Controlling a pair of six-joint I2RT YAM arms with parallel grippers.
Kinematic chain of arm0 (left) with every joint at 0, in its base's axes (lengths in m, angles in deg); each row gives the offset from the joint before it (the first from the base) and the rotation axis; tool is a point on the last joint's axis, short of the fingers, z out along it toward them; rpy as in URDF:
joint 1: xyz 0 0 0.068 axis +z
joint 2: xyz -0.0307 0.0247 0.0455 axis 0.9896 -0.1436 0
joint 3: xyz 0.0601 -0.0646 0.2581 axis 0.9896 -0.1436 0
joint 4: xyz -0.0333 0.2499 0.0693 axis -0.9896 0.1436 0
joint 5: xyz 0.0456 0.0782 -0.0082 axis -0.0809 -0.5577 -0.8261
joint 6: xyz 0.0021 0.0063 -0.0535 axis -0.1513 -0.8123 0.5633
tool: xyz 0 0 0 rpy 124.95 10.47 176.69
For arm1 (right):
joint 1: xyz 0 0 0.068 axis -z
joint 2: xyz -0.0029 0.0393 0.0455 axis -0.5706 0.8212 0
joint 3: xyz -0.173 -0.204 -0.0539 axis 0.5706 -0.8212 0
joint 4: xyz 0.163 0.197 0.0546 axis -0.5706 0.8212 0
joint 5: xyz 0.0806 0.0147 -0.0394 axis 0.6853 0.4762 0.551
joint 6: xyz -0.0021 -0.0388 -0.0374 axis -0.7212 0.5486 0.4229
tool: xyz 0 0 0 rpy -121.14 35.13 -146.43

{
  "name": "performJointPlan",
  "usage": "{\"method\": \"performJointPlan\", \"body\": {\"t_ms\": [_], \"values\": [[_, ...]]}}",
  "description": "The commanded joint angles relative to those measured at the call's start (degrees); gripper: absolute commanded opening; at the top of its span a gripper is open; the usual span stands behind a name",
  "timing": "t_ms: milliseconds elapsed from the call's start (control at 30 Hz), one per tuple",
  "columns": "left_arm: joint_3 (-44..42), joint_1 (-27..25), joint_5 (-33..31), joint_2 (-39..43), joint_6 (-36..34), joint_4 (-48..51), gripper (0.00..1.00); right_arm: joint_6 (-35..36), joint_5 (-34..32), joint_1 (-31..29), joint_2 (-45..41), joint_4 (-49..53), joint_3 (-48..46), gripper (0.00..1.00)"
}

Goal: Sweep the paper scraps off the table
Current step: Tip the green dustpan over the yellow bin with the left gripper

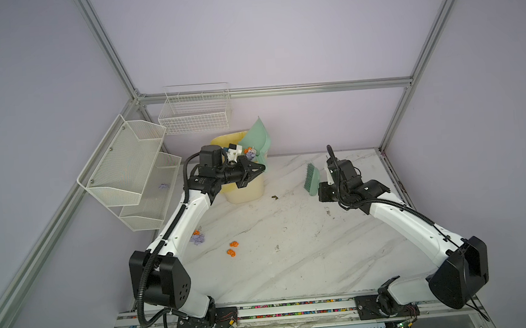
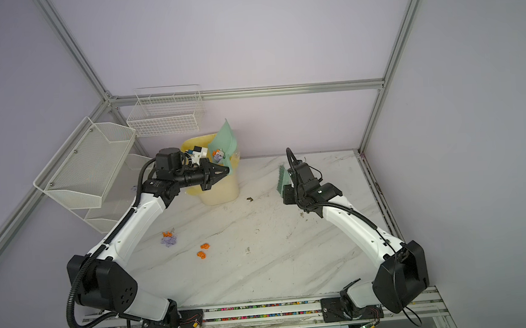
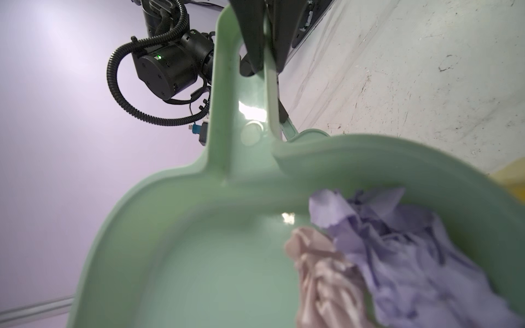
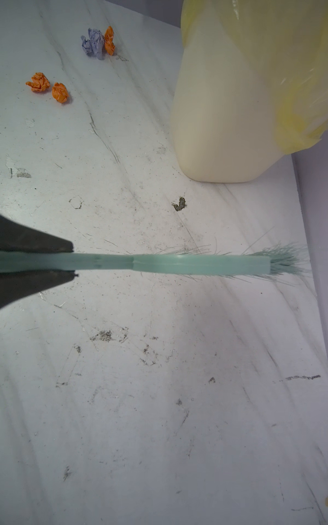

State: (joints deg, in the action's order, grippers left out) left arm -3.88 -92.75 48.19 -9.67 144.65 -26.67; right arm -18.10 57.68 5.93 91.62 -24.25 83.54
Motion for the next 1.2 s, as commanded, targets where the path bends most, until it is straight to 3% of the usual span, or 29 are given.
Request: {"method": "performJointPlan", "body": {"t_ms": [0, 133, 300, 633, 800, 967, 1167], "values": [[-8.4, 2.5, 8.8, 0.9, 18.1, -31.2, 0.00, 0.1, 0.3, 0.2, -0.2, -1.4, 1.8, 0.00], [-14.0, 4.4, 10.0, -1.5, 33.0, -51.3, 0.00, -0.3, 0.5, 0.2, -0.1, -1.2, 2.3, 0.00], [-16.4, 5.3, 9.4, -3.3, 42.0, -65.1, 0.00, -0.8, 0.9, 0.3, 0.0, -1.2, 3.0, 0.00], [-17.7, 6.1, 8.3, -5.9, 54.8, -82.3, 0.00, -1.6, 1.8, 0.2, 0.3, -2.0, 3.3, 0.00], [-18.1, 6.1, 7.5, -6.2, 56.8, -85.2, 0.00, -1.9, 1.9, 0.3, 0.6, -1.6, 3.3, 0.00], [-17.1, 5.8, 4.3, -10.0, 66.4, -95.9, 0.00, -2.1, 1.8, 0.3, 0.5, -1.4, 3.2, 0.00], [-19.1, 5.7, 4.9, -10.0, 65.0, -95.8, 0.00, -1.9, 1.4, 0.3, 0.2, -1.8, 2.6, 0.00]]}}
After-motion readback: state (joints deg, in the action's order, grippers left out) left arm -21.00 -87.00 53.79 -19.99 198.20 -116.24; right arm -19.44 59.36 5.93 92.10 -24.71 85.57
